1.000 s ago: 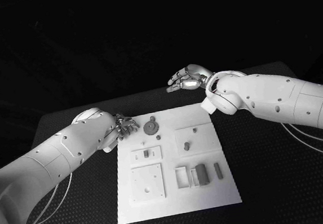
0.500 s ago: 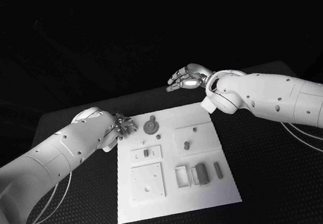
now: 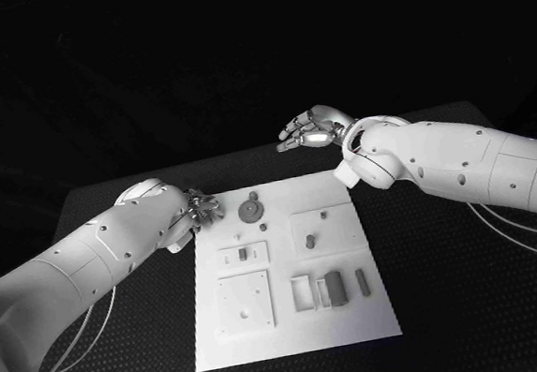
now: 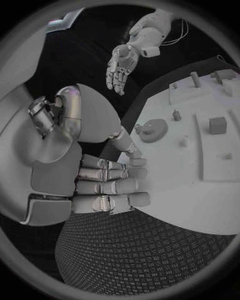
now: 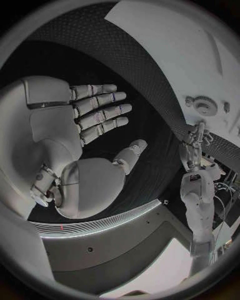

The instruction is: Assemble the parts on the task board

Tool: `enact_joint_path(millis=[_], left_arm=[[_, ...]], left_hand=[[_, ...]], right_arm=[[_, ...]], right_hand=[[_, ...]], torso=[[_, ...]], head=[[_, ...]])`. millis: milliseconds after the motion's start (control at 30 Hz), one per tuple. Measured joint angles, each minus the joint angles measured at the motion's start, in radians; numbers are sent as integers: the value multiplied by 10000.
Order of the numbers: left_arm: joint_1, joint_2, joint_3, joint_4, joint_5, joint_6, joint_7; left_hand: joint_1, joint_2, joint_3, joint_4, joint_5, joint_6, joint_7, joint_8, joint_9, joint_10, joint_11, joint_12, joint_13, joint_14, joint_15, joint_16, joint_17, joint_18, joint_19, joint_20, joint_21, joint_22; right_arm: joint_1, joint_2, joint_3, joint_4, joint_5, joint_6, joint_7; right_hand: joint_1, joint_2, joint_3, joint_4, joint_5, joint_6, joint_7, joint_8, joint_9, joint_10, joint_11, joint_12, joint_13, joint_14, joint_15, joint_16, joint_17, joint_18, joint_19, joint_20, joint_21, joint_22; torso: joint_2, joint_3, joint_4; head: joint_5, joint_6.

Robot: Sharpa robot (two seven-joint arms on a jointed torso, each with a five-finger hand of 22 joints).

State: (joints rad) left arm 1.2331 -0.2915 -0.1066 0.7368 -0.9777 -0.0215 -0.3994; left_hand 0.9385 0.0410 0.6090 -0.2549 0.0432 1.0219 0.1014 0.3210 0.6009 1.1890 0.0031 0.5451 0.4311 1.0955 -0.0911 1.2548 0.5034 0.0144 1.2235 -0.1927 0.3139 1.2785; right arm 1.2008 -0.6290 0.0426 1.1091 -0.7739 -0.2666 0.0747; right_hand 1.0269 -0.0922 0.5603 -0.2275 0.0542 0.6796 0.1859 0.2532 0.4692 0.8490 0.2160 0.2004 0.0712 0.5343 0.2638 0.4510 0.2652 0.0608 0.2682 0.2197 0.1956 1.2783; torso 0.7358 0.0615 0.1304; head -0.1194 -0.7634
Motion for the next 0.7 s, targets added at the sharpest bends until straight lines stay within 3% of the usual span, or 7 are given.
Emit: enact_joint_path(millis=[333, 700], left_arm=[[7, -591, 25, 598, 563, -59, -37], [153, -1880, 10, 2561, 1788, -224, -335]], left_hand=[[19, -18, 131, -53, 23, 224, -134, 16, 1, 323, -139, 76, -21, 180, -36, 206, 68, 0, 174, -74, 200, 239], [-52, 43, 158, -81, 20, 319, -199, 16, -8, 438, -161, 116, -23, 273, -88, 349, 145, -2, 265, -126, 316, 295]], right_arm=[[0, -71, -3, 20, 1, 0, 0], [0, -196, -1, 78, 2, 0, 0]], right_hand=[[0, 0, 0, 0, 0, 0, 0, 0, 1, 0, 0, 0, -6, 0, 0, 0, 0, 0, 0, 0, -39, 11], [0, 0, 0, 0, 0, 0, 0, 0, -7, 0, 0, 0, -6, 0, 0, 0, 0, 0, 0, 0, -39, 3]], torso=[[-8, -8, 9], [-28, -21, 33]], head=[[0, -6], [36, -49]])
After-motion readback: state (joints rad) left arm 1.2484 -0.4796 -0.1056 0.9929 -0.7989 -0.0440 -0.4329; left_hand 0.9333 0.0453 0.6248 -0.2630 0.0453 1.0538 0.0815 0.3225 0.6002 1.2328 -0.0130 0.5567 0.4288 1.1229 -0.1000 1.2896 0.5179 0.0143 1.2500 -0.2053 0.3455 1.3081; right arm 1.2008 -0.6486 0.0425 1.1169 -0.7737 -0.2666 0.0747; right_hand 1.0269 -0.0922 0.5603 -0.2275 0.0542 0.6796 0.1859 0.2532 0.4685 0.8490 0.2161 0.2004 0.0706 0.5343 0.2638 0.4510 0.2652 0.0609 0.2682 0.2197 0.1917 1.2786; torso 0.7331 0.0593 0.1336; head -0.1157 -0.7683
